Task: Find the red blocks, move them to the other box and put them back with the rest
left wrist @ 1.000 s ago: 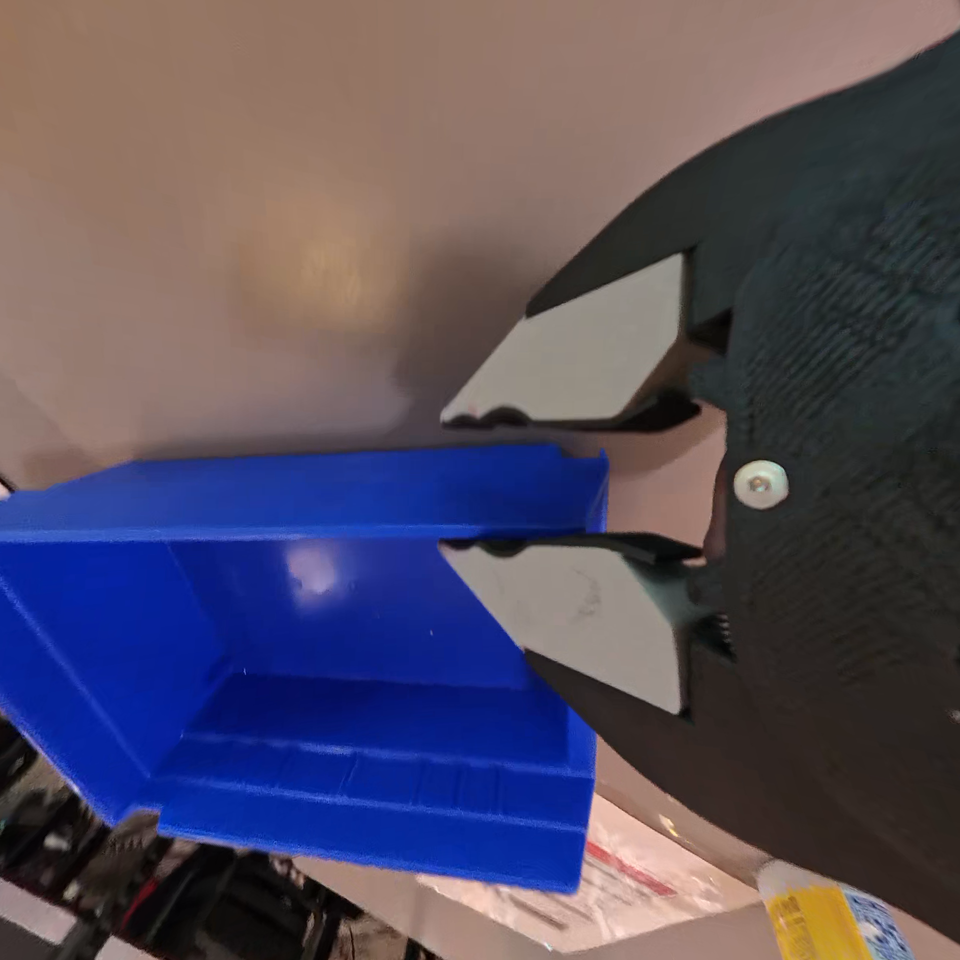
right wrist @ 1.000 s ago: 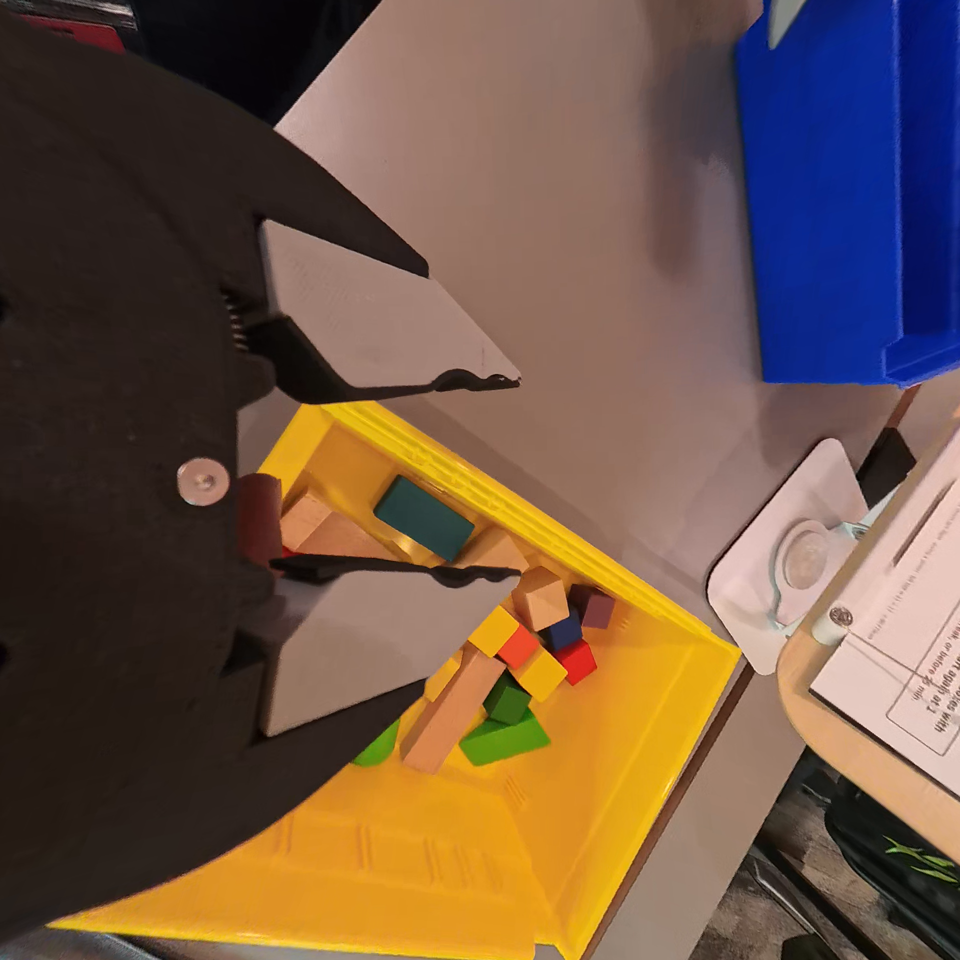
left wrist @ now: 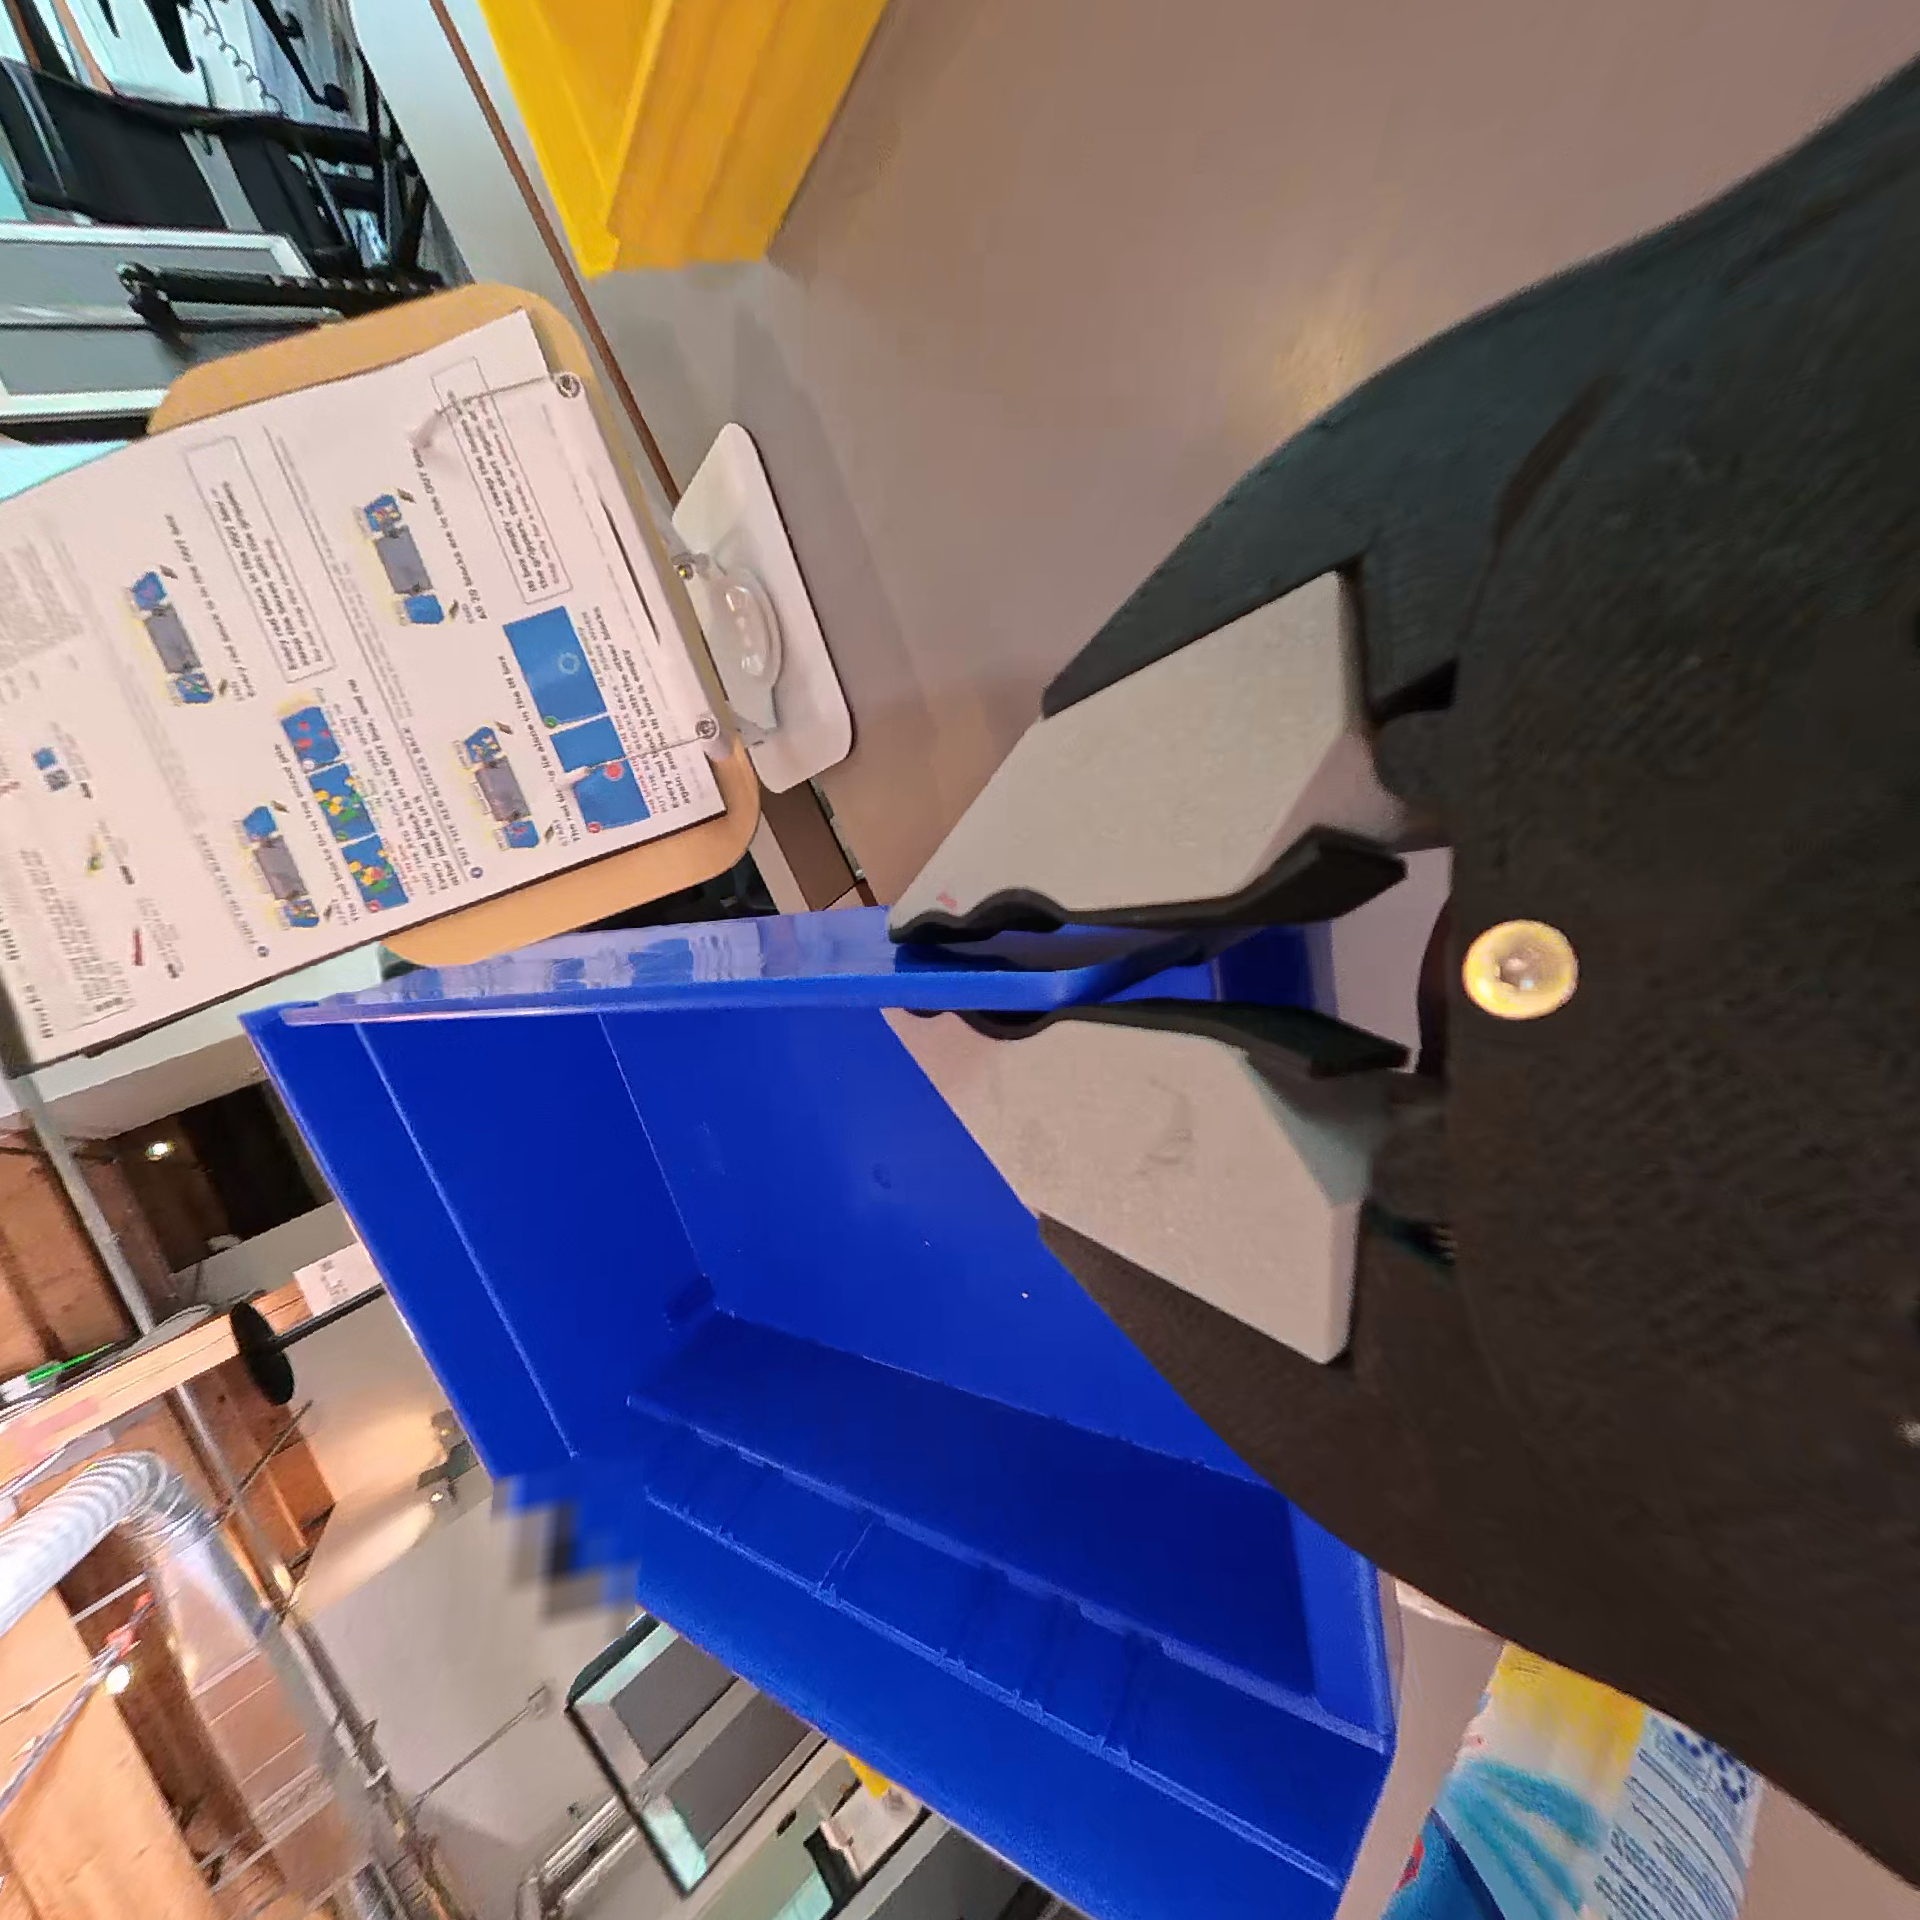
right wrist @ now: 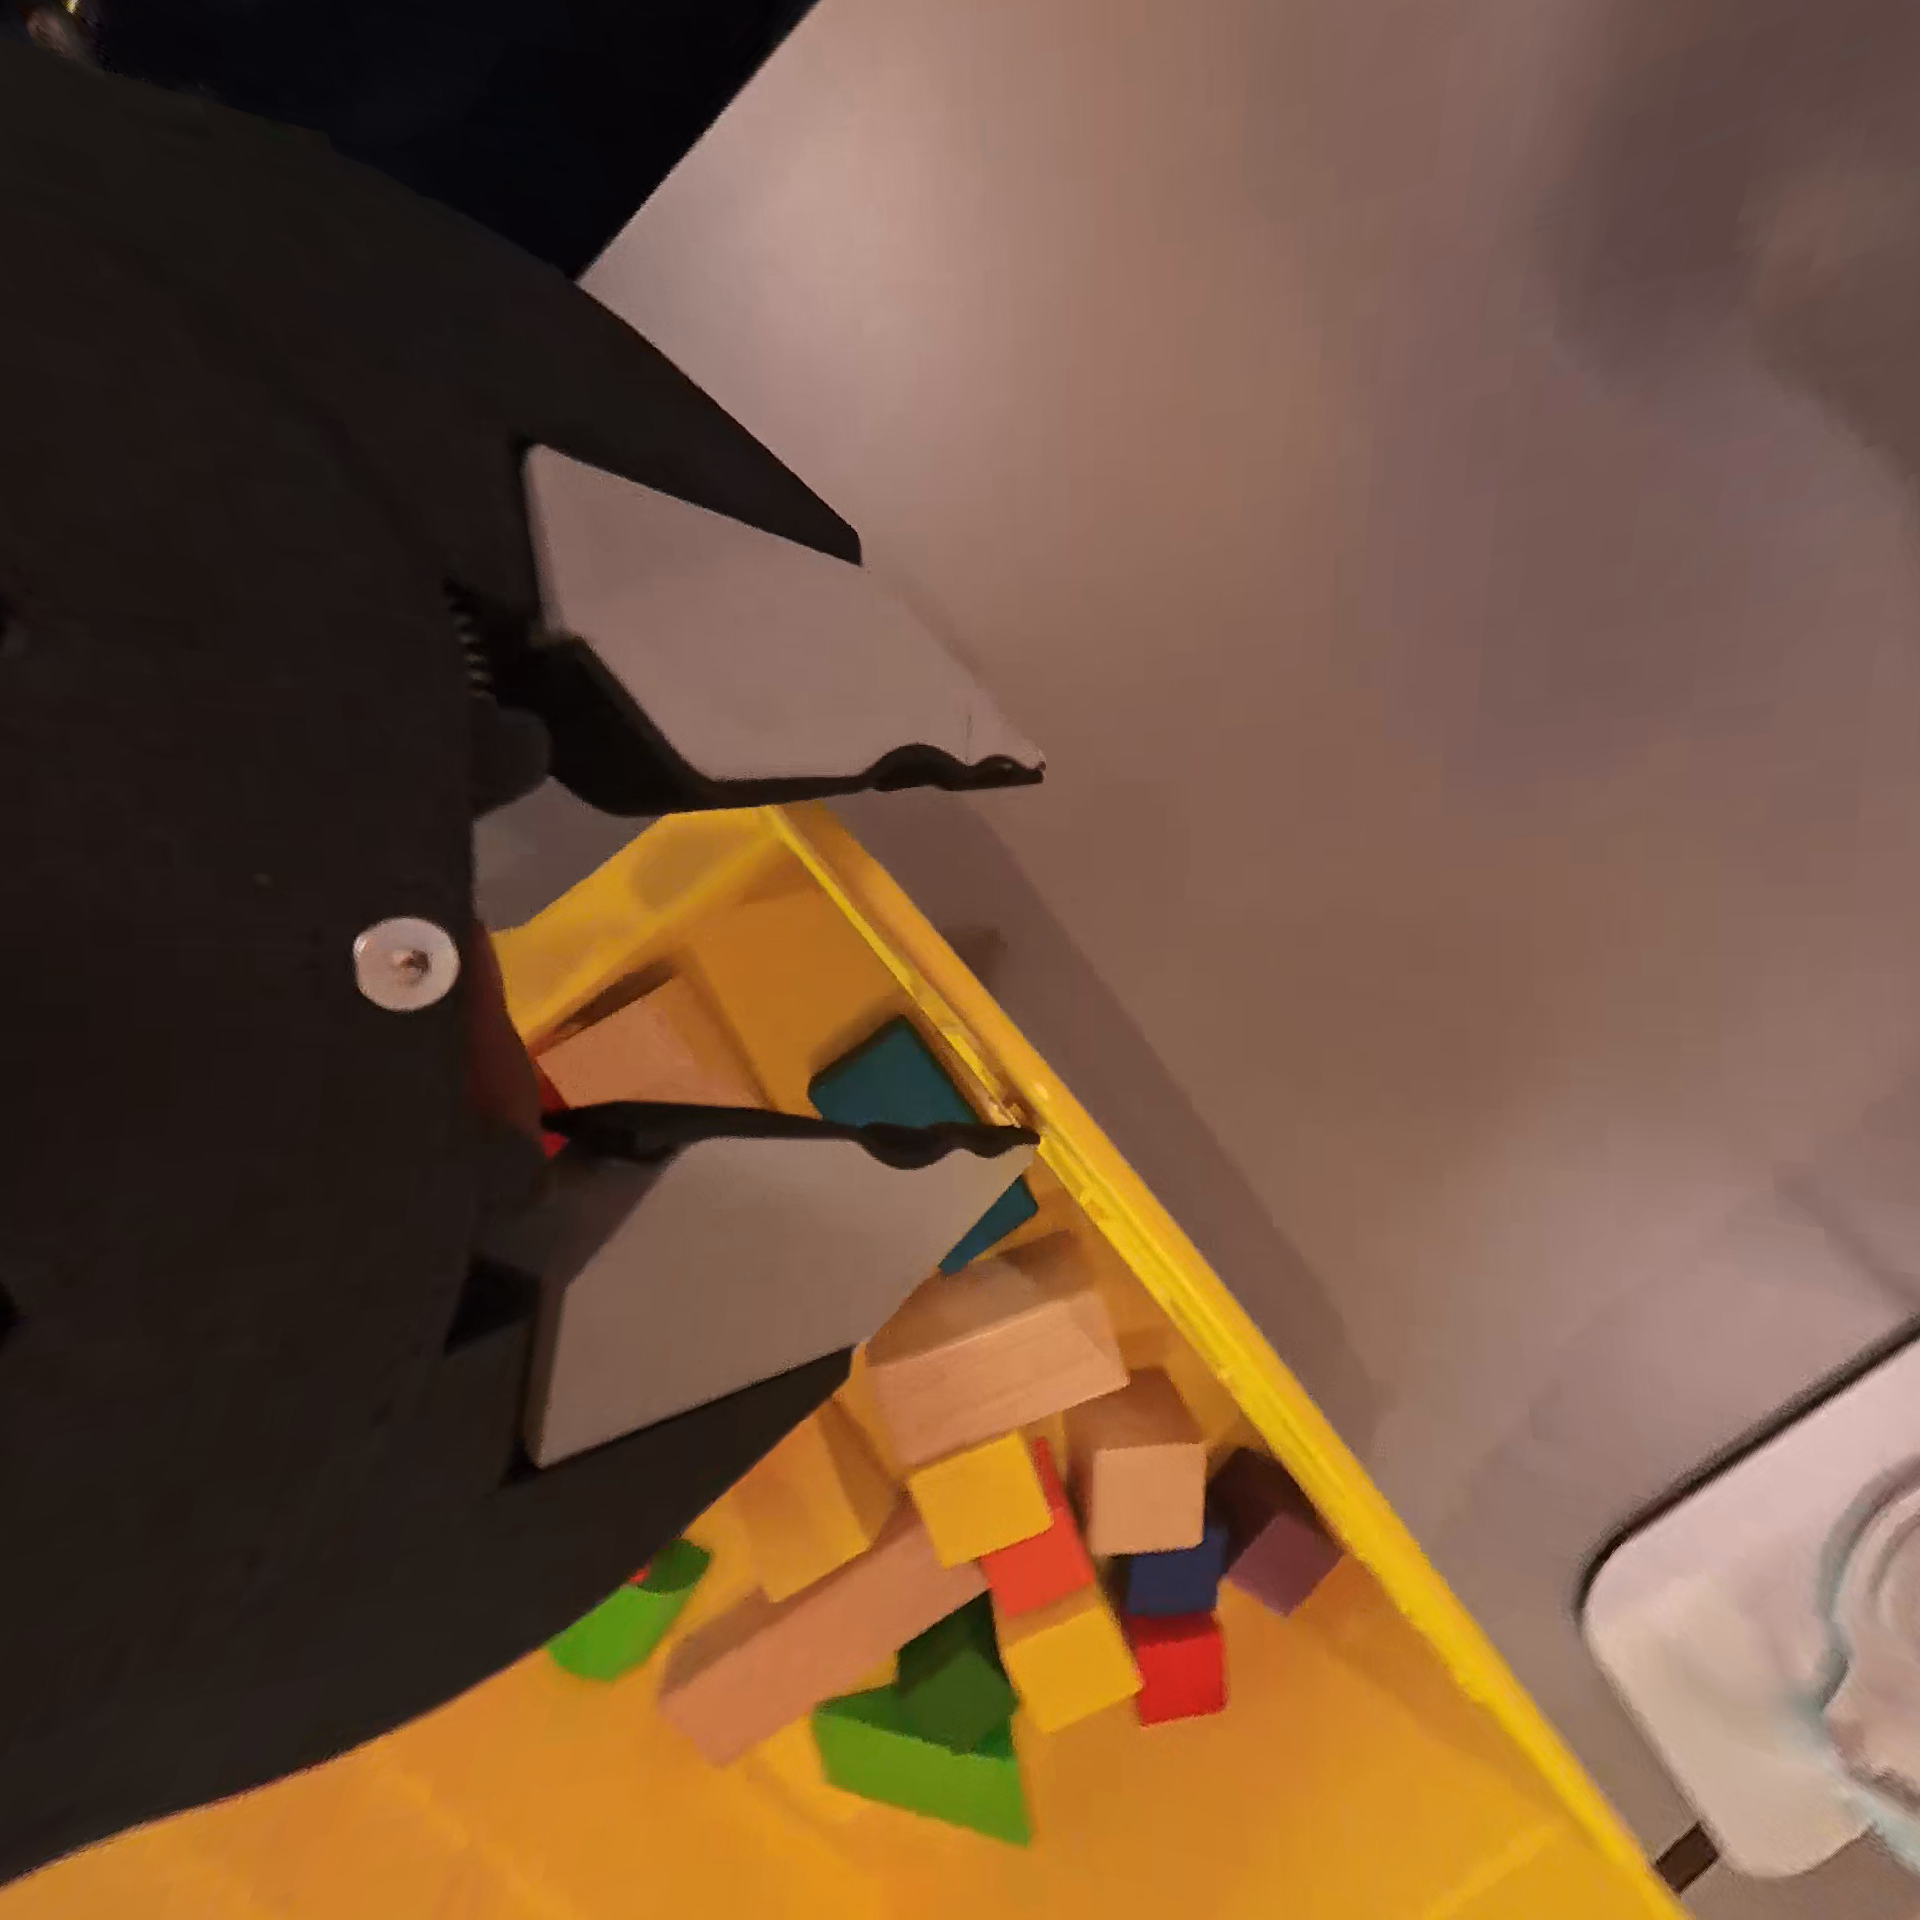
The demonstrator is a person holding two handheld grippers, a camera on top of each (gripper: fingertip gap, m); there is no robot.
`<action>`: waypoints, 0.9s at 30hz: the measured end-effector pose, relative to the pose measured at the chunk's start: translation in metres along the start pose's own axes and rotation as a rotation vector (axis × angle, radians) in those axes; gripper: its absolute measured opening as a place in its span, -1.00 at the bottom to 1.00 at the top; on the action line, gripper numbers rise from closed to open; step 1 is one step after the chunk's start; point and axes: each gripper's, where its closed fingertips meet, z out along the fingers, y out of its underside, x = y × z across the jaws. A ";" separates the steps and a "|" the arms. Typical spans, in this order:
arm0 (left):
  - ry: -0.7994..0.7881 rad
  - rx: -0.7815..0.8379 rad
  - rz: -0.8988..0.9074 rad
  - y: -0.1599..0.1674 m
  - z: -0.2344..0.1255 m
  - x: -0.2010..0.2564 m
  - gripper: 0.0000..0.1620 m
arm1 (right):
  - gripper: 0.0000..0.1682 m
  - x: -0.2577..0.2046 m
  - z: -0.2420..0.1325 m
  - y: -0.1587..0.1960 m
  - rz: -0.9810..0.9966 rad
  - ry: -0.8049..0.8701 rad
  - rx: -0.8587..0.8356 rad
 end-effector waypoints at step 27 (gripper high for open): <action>0.192 0.256 0.191 -0.088 -0.060 0.101 -0.95 | -0.25 -0.122 -0.091 -0.107 -0.056 -0.333 0.490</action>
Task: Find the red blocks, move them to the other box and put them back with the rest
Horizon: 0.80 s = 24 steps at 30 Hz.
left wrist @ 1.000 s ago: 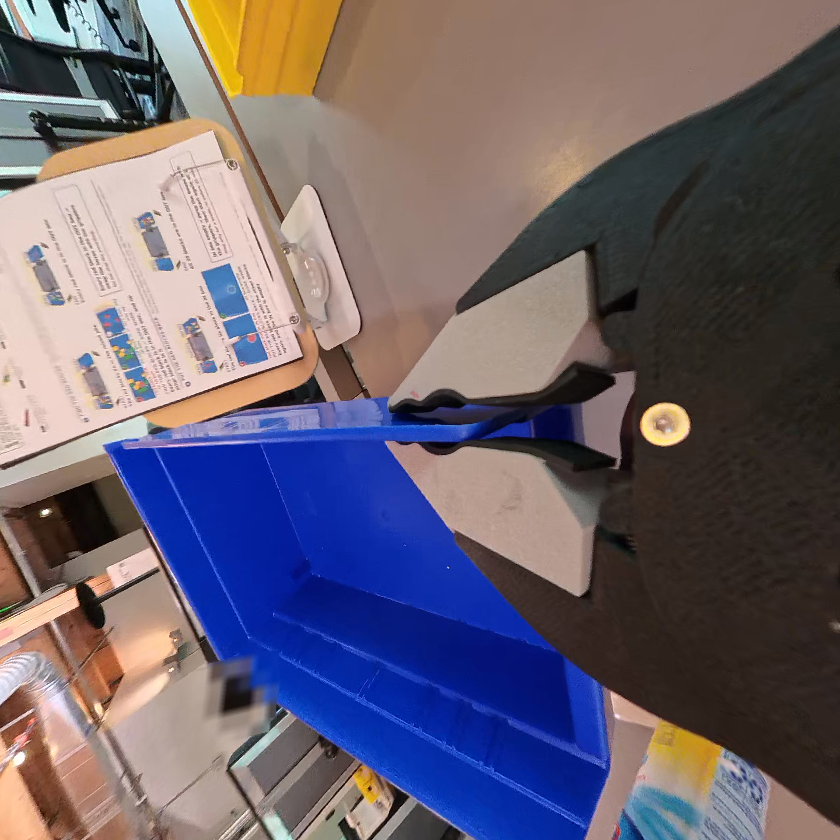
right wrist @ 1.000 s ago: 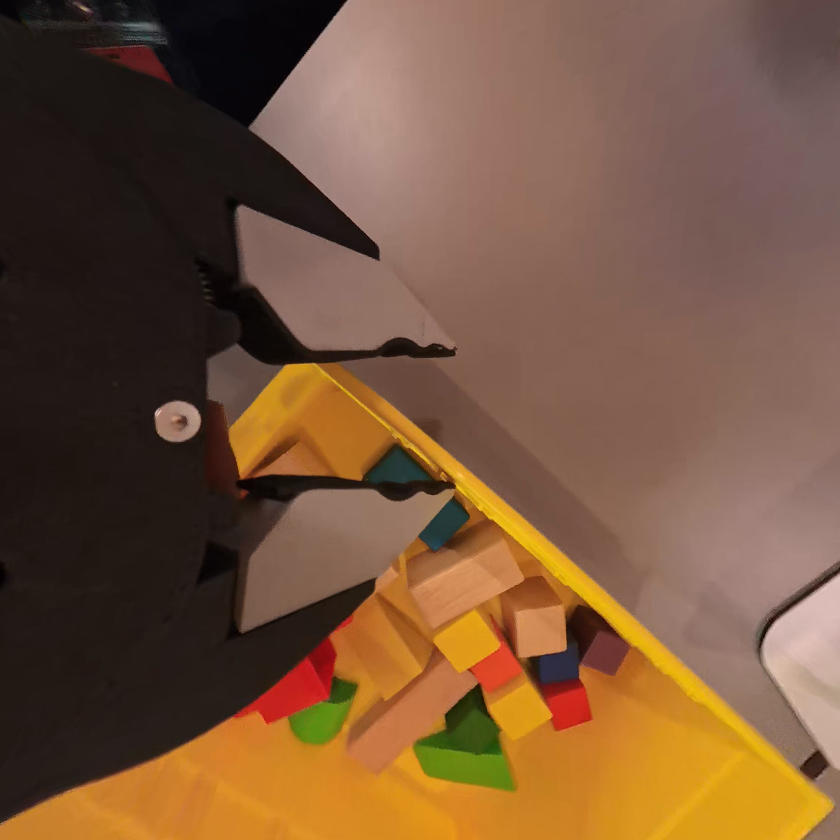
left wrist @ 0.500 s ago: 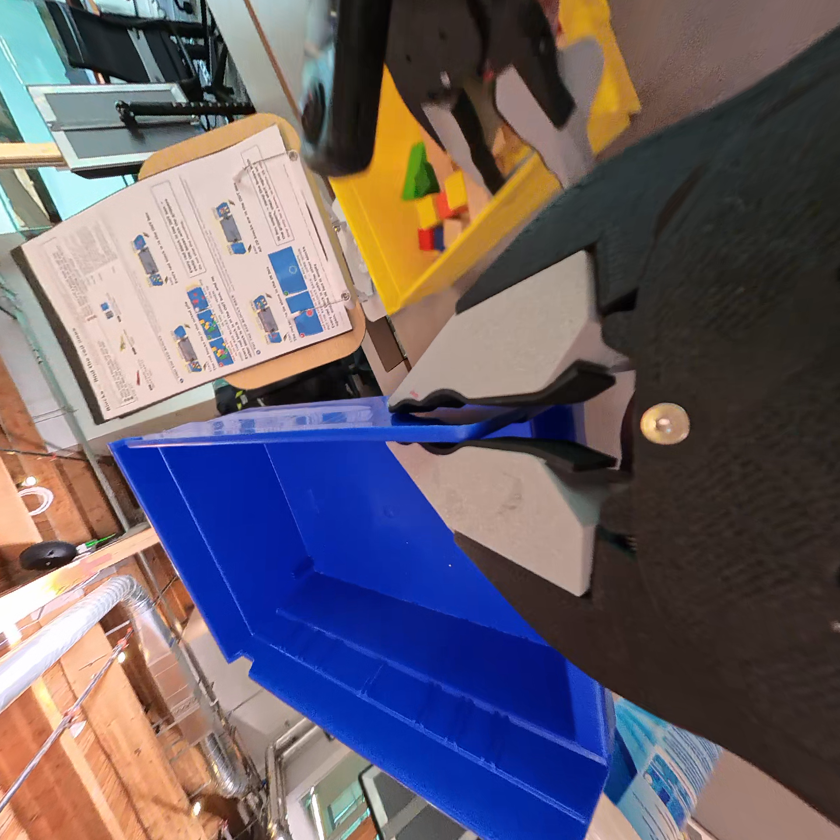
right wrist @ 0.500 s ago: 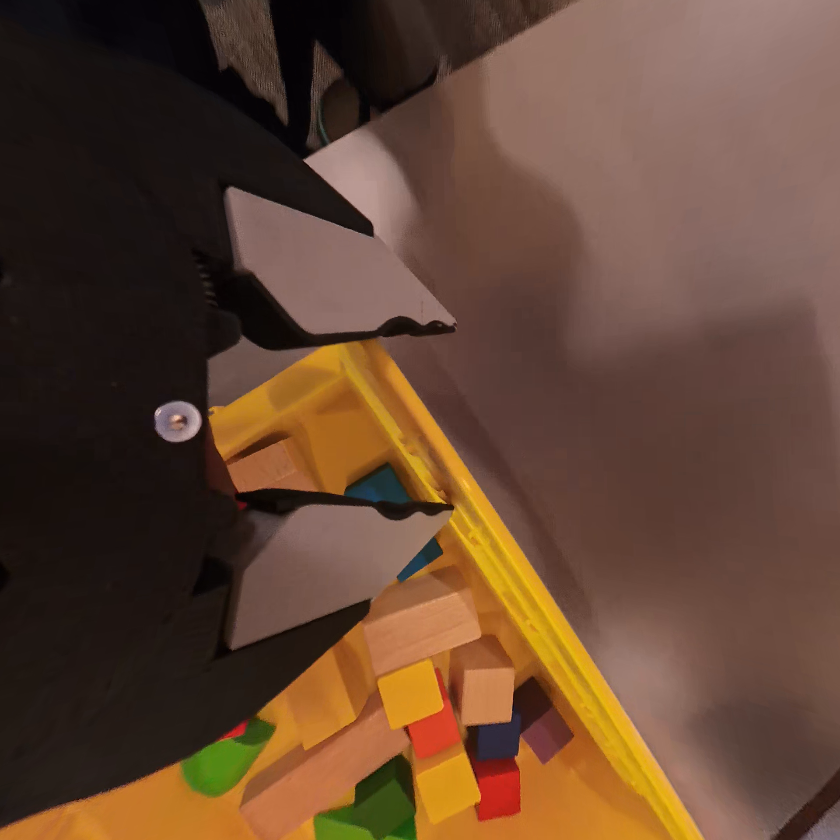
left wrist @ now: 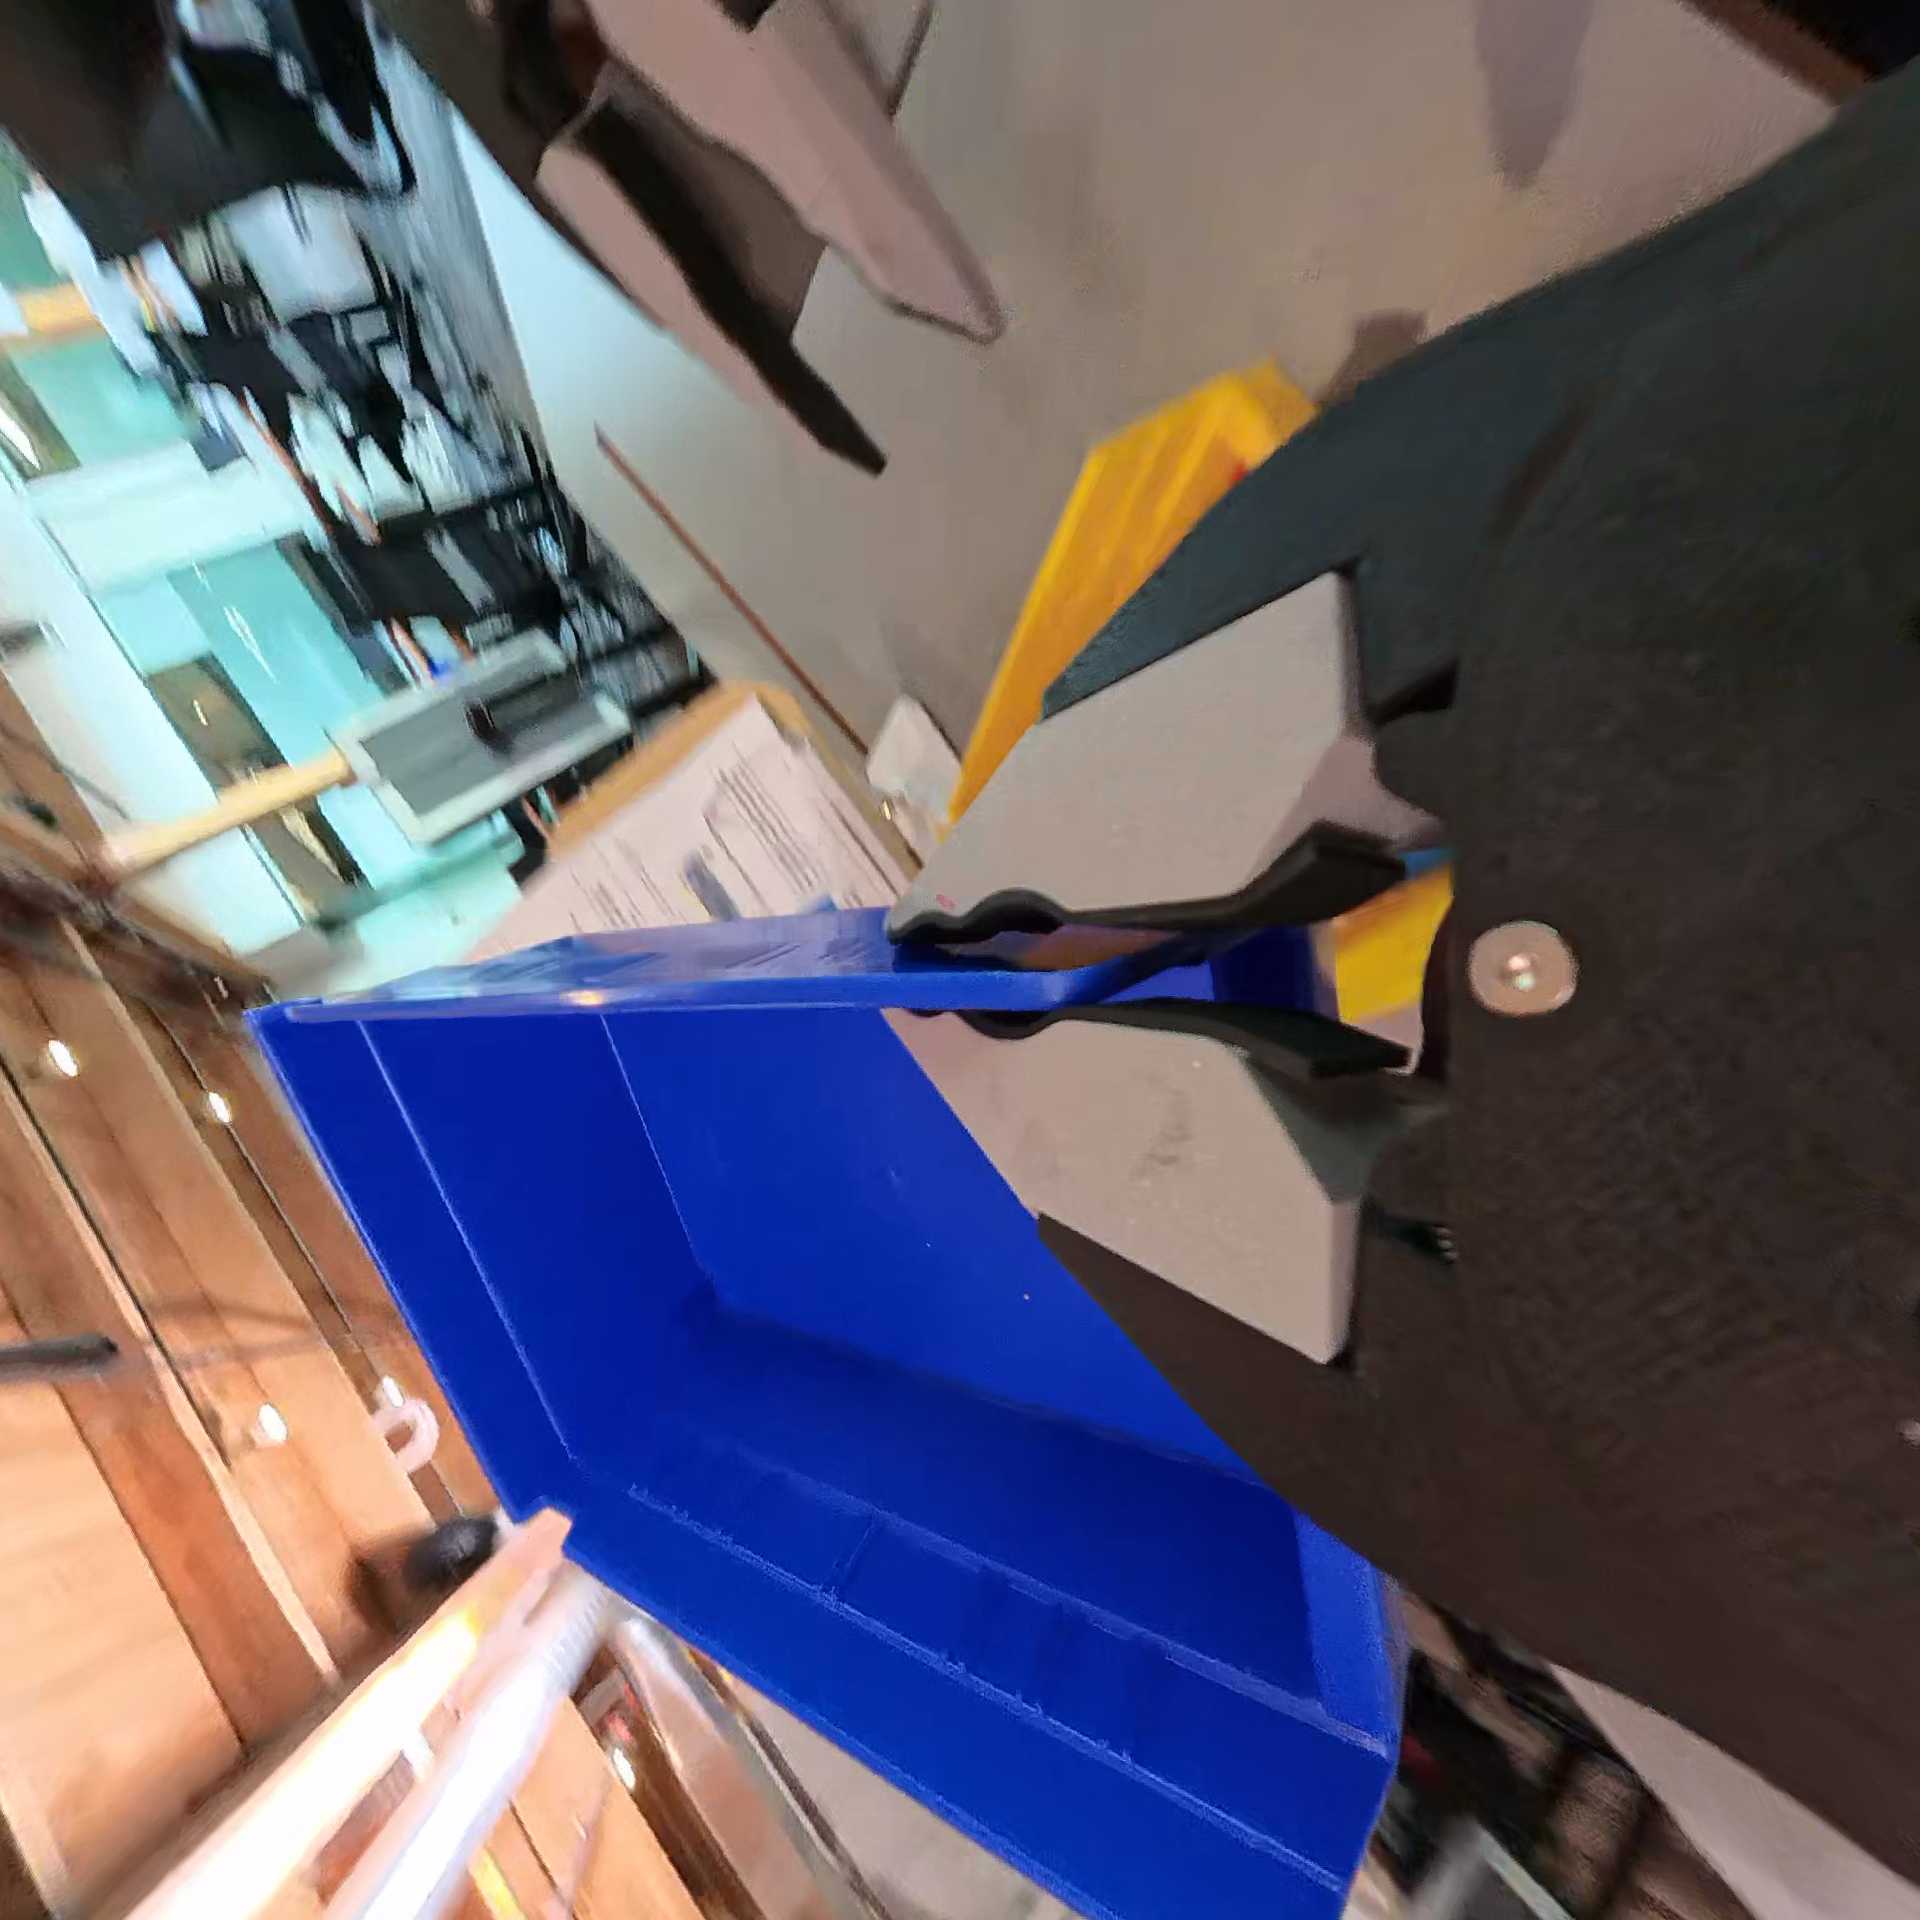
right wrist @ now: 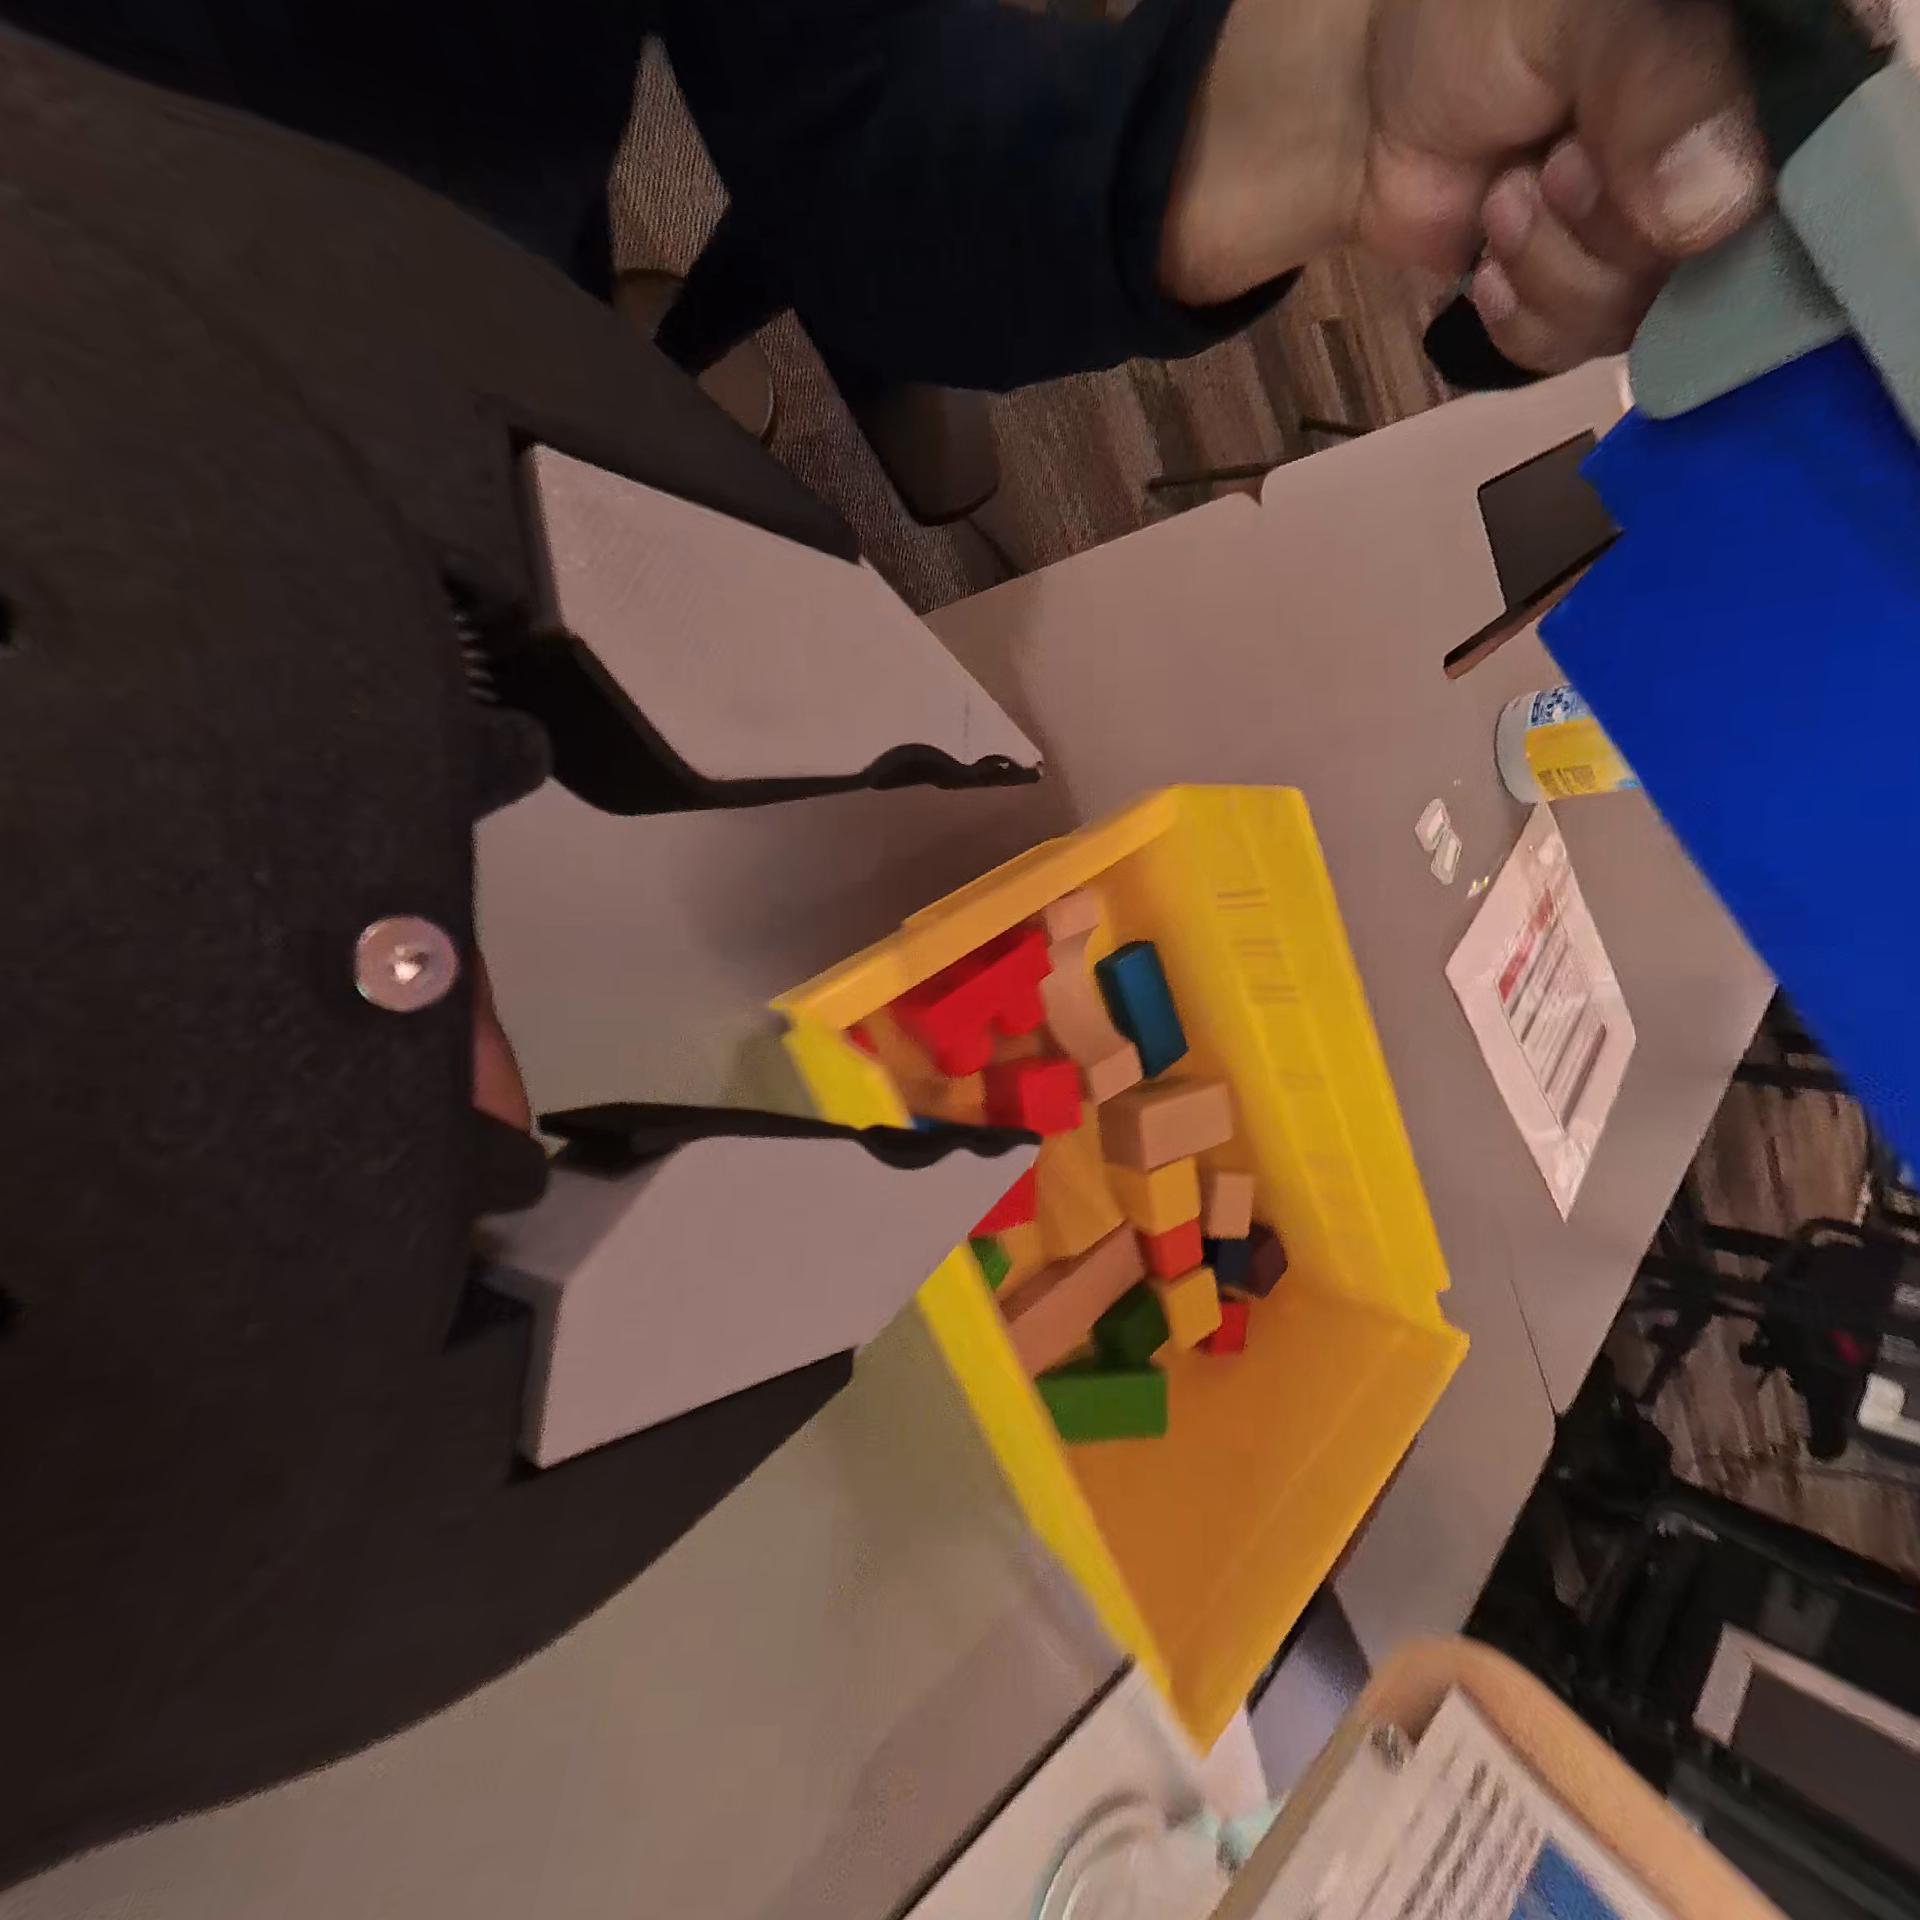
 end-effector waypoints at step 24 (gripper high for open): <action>0.786 -0.144 -0.367 -0.032 0.142 0.336 -0.59 | -0.20 0.219 -0.209 0.203 0.322 0.718 -0.185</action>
